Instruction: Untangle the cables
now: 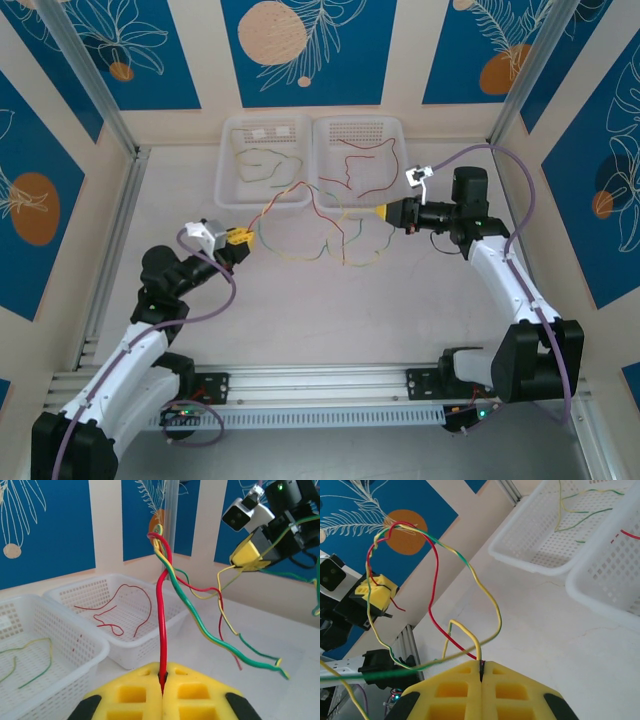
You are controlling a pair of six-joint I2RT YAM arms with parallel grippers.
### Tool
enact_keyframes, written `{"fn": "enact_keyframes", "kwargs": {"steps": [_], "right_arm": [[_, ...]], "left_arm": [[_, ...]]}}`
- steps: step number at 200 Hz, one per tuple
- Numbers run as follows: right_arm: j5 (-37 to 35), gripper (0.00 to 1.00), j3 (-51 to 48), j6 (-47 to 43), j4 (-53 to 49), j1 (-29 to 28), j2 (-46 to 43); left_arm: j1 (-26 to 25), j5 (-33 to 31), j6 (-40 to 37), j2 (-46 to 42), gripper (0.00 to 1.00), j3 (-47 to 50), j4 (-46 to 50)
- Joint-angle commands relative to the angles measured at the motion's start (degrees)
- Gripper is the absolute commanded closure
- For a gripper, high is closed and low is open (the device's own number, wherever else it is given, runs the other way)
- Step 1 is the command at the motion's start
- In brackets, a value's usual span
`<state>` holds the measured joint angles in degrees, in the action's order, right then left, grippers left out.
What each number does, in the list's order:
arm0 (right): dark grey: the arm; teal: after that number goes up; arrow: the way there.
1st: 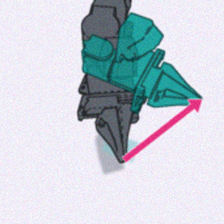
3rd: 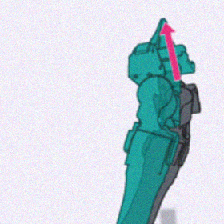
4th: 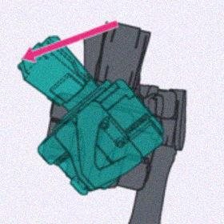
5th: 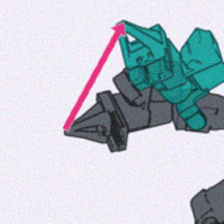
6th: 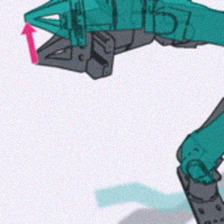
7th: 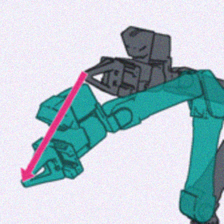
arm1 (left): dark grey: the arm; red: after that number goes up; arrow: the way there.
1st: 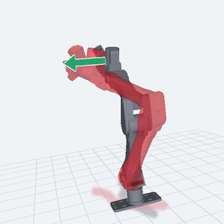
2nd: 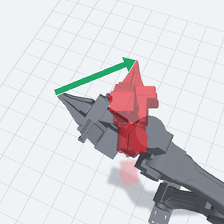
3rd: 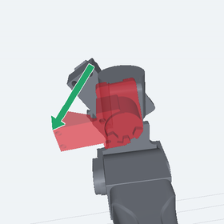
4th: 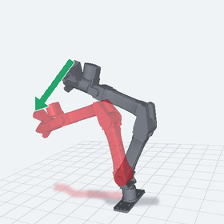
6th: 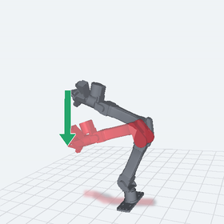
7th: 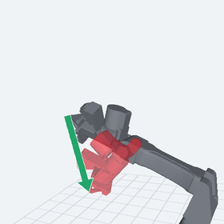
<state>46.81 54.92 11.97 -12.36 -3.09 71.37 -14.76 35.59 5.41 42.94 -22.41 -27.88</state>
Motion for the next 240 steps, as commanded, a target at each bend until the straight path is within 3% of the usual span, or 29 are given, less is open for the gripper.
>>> {"fn": "enact_keyframes", "kwargs": {"steps": [1, 22, 48, 78, 94, 120, 137, 158, 185, 216, 240], "right_arm": [[-3.6, 0.93, 2.1, -1.7, -2.4, -1.1, 0.3], [-6.8, 0.67, 1.7, -1.1, -2.2, -2.0, 0.4], [-12.9, 0.52, 1.8, -1.5, -2.4, -4.8, -0.6], [-33.1, 0.37, 1.2, -3.1, -1.8, -11.7, -5.1], [-38.4, 0.3, 0.1, -0.6, 1.8, -15.7, -7.9], [-29.3, 0.3, -0.9, 11.3, 11.2, -21.2, -7.5], [-26.4, 0.3, -0.2, 14.4, 14.3, -26.5, -4.9], [-28.0, 0.28, 1.3, 11.1, 12.4, -32.4, -1.6], [-30.6, 0.24, 2.3, 6.1, 10.2, -35.8, 2.4], [-30.9, 0.24, 2.1, 1.2, 12.4, -37.2, 6.6], [-30.3, 0.32, 3.6, -0.7, 13.8, -37.4, 10.1]], "left_arm": [[-0.6, -0.1, -0.4, 0.0, 1.0, -2.1, 0.2], [-1.0, -0.1, -0.3, 0.3, 1.0, -2.8, 1.0], [-2.2, -0.3, -0.1, 0.9, 1.0, -4.4, 2.9], [-5.2, -2.5, -0.7, 0.5, 1.0, -6.2, 5.6], [-6.8, -3.6, -1.0, 0.7, 1.0, -6.9, 6.9], [-9.4, -6.3, -2.8, 1.7, 1.0, -7.7, 8.5], [-10.4, -8.1, -3.8, 2.4, 1.0, -7.9, 8.7], [-11.0, -9.5, -4.6, 3.0, 1.0, -7.8, 8.1], [-11.2, -9.6, -5.1, 3.9, 1.0, -7.9, 7.3], [-11.5, -8.8, -5.2, 4.1, 1.0, -8.3, 7.0], [-11.7, -8.8, -5.4, 3.6, 1.0, -8.3, 7.2]]}}
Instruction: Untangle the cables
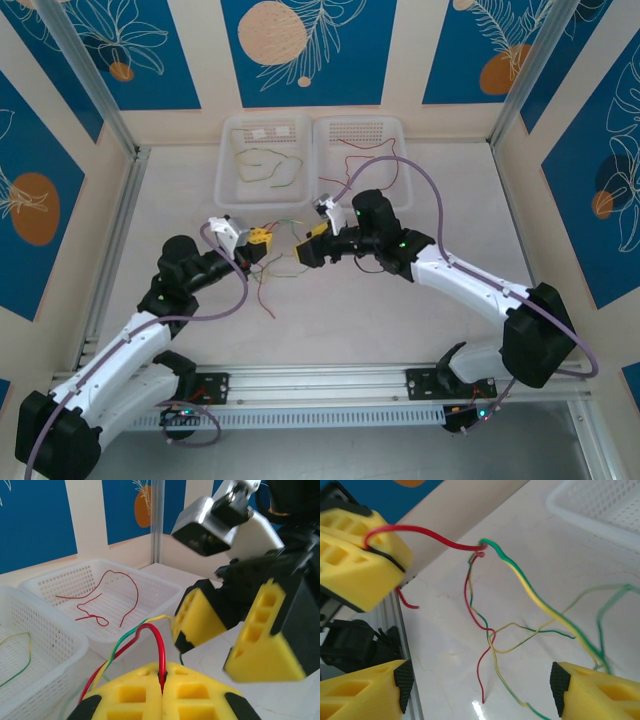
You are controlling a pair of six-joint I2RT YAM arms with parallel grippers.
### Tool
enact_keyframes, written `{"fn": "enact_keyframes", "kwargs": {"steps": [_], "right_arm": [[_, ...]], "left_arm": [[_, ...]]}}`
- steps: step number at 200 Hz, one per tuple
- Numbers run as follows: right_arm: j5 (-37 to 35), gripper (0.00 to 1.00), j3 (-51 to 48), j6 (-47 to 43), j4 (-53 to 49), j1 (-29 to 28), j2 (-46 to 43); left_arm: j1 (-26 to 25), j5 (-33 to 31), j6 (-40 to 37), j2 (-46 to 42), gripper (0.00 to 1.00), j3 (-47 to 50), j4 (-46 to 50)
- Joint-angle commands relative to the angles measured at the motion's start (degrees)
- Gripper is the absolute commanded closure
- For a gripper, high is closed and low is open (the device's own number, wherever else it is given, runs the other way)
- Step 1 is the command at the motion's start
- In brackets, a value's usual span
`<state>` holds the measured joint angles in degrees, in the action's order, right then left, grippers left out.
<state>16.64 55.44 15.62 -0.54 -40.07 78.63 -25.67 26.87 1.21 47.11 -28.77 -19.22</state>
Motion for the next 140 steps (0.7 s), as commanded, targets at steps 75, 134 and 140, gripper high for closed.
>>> {"fn": "enact_keyframes", "kwargs": {"steps": [75, 134, 140], "right_arm": [[-0.4, 0.28, -1.1, -12.2, 5.7, -0.6, -6.9], [-4.7, 0.15, -8.7, -20.5, 12.5, -2.5, -17.7], [-3.5, 0.15, -6.8, -21.9, 9.4, -2.4, -16.5]], "left_arm": [[-0.8, -2.5, -1.5, -3.6, 1.0, -0.7, -0.4], [-1.9, 5.2, -2.8, -1.6, 1.0, -6.7, 4.4], [-2.1, 5.9, -3.0, -1.6, 1.0, -7.0, 4.7]]}}
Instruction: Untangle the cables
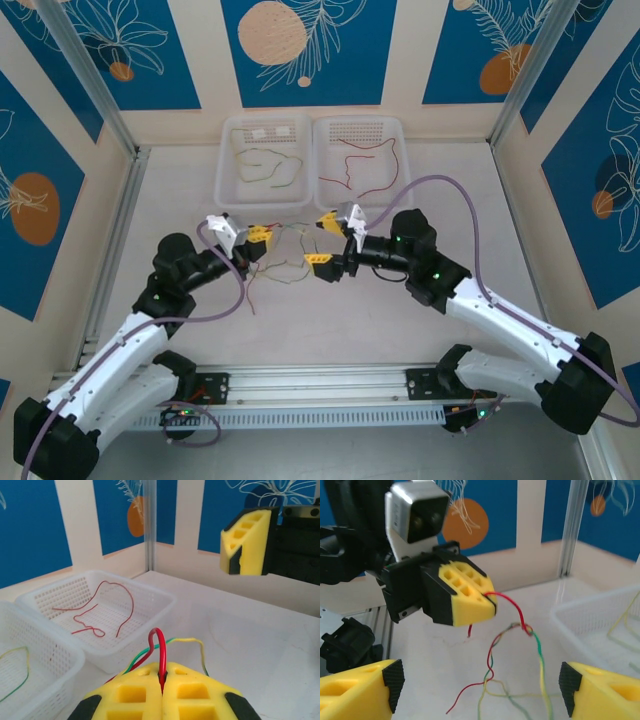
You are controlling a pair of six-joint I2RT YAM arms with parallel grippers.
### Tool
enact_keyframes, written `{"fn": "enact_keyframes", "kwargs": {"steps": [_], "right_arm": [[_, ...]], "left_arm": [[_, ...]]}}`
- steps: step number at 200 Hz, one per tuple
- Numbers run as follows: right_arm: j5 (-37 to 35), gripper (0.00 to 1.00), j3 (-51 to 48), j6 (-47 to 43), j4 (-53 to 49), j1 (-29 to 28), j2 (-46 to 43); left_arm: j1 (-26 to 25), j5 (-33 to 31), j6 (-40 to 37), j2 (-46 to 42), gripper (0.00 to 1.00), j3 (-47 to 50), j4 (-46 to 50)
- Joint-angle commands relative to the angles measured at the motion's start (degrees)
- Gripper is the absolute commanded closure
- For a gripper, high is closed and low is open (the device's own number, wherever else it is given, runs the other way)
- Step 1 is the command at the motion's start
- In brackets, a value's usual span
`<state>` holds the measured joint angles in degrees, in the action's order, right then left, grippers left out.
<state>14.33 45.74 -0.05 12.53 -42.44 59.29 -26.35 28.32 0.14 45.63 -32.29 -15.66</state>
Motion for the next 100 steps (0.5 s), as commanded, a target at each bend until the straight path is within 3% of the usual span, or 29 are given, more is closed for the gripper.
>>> {"fn": "enact_keyframes", "kwargs": {"steps": [1, 20, 52, 65, 69, 100], "right_arm": [[-1.0, 0.15, 3.2, -6.4, -4.1, -0.1, 3.1], [1.2, 0.15, 7.7, -7.2, -9.4, -0.1, 7.0], [0.0, 0.14, 8.3, -5.1, -6.2, 0.0, 10.7], [-0.2, 0.21, 9.5, -5.0, -7.3, -0.1, 12.6], [-0.4, 0.25, 10.0, -4.9, -8.0, 0.0, 13.2], [-2.8, 0.87, 10.9, -4.2, -10.0, 1.0, 14.2]], "left_arm": [[-1.4, 4.6, -2.0, -0.2, 1.0, -3.5, 1.2], [-2.2, 5.6, -2.3, 0.2, 1.0, -4.8, 2.1], [-3.3, 5.1, -2.7, 0.2, 1.0, -5.2, 1.9], [-3.6, 4.5, -2.7, 0.3, 1.0, -5.1, 1.5], [-3.7, 4.3, -2.7, 0.4, 1.0, -5.1, 1.4], [-3.9, 0.1, -2.7, -0.9, 1.0, -3.6, -0.2]]}}
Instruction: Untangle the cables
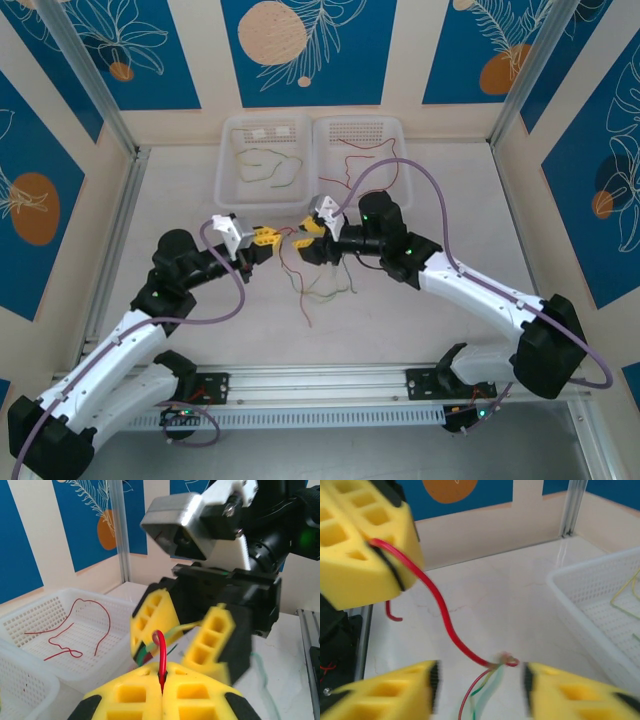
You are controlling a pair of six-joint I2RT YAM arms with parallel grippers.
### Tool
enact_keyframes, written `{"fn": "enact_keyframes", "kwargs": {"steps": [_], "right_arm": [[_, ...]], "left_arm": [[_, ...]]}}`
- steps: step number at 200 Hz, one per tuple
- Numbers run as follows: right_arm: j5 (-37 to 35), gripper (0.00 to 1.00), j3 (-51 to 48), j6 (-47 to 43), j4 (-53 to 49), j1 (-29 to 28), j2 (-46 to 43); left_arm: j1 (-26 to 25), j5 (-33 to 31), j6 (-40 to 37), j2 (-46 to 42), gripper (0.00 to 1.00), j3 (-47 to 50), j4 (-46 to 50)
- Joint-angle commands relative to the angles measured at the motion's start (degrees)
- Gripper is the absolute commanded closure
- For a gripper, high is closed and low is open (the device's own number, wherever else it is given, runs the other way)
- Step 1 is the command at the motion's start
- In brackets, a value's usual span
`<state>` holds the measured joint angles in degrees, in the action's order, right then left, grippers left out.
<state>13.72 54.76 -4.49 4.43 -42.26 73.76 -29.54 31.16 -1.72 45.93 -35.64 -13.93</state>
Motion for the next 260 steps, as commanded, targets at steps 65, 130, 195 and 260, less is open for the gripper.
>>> {"fn": "enact_keyframes", "kwargs": {"steps": [65, 130, 195, 260], "right_arm": [[-10.6, 1.0, 0.0, 4.6, -5.5, 7.6, -5.1], [-30.3, 1.0, 4.4, 13.8, -17.2, 15.3, -0.7], [-41.3, 1.0, 2.1, 18.9, -20.8, 20.1, -3.0], [-45.4, 1.0, 2.2, 27.7, -28.4, 28.4, -5.3]], "left_arm": [[-0.6, -15.7, 0.5, -5.3, 1.0, 5.0, -7.6], [-0.4, -18.4, 0.4, -8.1, 1.0, 5.0, -8.3], [0.0, -23.3, -0.1, -12.1, 1.0, 7.3, -7.4], [1.0, -29.0, 0.0, -15.1, 1.0, 9.8, -7.9]]}}
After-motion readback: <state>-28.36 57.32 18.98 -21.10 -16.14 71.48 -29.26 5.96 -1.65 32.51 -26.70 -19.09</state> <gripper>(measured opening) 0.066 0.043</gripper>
